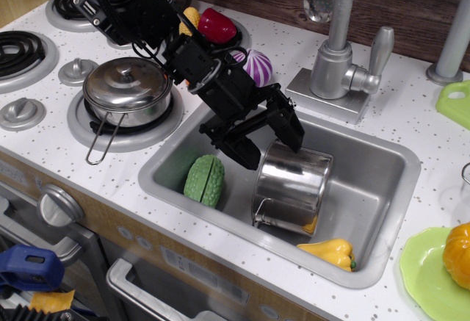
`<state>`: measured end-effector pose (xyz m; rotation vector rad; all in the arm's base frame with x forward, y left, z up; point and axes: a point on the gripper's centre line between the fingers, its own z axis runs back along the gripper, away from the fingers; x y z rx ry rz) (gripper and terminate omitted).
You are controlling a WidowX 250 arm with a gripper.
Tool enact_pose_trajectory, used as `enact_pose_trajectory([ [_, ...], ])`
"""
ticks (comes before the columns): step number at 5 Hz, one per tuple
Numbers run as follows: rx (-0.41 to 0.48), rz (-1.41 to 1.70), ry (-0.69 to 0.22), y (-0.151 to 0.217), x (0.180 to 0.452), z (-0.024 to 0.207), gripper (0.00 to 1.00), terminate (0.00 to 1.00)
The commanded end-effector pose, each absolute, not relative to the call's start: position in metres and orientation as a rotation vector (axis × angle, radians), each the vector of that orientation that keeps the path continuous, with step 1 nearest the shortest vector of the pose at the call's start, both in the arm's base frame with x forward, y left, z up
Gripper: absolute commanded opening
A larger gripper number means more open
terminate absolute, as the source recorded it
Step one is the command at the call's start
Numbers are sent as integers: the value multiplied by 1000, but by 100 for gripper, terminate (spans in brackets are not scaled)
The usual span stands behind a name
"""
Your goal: Flip pot upright in sink
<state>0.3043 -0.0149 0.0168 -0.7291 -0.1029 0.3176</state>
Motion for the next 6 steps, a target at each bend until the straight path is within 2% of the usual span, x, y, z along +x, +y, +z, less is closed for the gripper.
enact_pose_trajectory([
  [1, -779, 299, -128, -22, 312, 22, 100, 0],
  [3, -801, 313, -171, -38, 314, 18, 100, 0],
  [4, -847, 332, -178, -52, 317, 16, 100, 0],
  [5, -845, 339, -182, -54, 318, 15, 100, 0],
  [6, -843, 343, -178, -55, 320, 16, 0, 0],
])
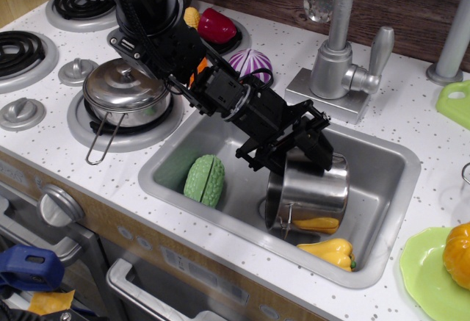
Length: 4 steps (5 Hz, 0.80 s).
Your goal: Flip pot upright in sink
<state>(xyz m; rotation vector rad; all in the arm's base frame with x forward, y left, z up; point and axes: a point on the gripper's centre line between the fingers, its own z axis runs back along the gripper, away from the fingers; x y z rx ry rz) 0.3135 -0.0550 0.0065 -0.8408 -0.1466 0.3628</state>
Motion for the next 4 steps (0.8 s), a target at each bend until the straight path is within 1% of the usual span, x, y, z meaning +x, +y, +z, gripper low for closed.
enact_pose_trajectory([
  [1, -836, 343, -178, -54, 321, 17, 0, 0],
  [2, -742, 342, -169, -56, 322, 19, 0, 0],
  [3, -641, 363, -129, -58, 325, 28, 0, 0],
  [4, -645, 344, -116, -50, 324, 30, 0, 0],
])
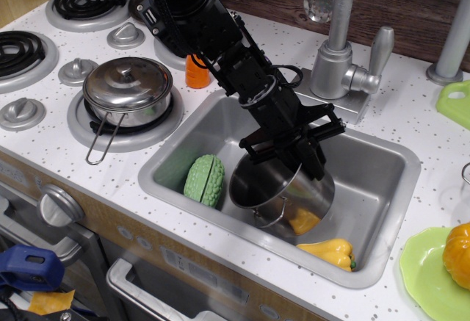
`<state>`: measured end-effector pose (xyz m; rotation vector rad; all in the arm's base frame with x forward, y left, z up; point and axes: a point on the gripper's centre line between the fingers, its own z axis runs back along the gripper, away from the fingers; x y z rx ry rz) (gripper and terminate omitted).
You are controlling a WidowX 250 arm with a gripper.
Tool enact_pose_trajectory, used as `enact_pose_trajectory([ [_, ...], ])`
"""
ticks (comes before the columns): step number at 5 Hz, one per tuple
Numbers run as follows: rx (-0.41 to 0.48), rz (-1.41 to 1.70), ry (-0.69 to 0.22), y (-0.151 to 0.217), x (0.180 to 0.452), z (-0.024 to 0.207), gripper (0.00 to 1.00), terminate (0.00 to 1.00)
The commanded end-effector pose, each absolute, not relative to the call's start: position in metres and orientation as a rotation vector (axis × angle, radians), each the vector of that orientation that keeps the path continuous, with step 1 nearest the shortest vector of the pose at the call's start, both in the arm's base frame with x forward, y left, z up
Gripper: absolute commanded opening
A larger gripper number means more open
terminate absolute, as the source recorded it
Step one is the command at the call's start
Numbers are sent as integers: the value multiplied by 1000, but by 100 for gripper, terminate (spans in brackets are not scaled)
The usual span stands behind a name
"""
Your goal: Flip pot upright in sink
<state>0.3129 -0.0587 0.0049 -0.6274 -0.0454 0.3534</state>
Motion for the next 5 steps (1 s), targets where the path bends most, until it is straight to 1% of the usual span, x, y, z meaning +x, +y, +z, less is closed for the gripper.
enact_pose_trajectory([
  [1, -545, 314, -99, -44, 322, 30, 0, 0],
  [2, -450, 309, -102, -46, 321, 27, 0, 0],
  [3, -262, 313, -103, -51, 320, 25, 0, 0],
  [4, -237, 309, -143, -53, 319, 21, 100, 0],
  [5, -228, 305, -187, -53, 319, 19, 100, 100],
])
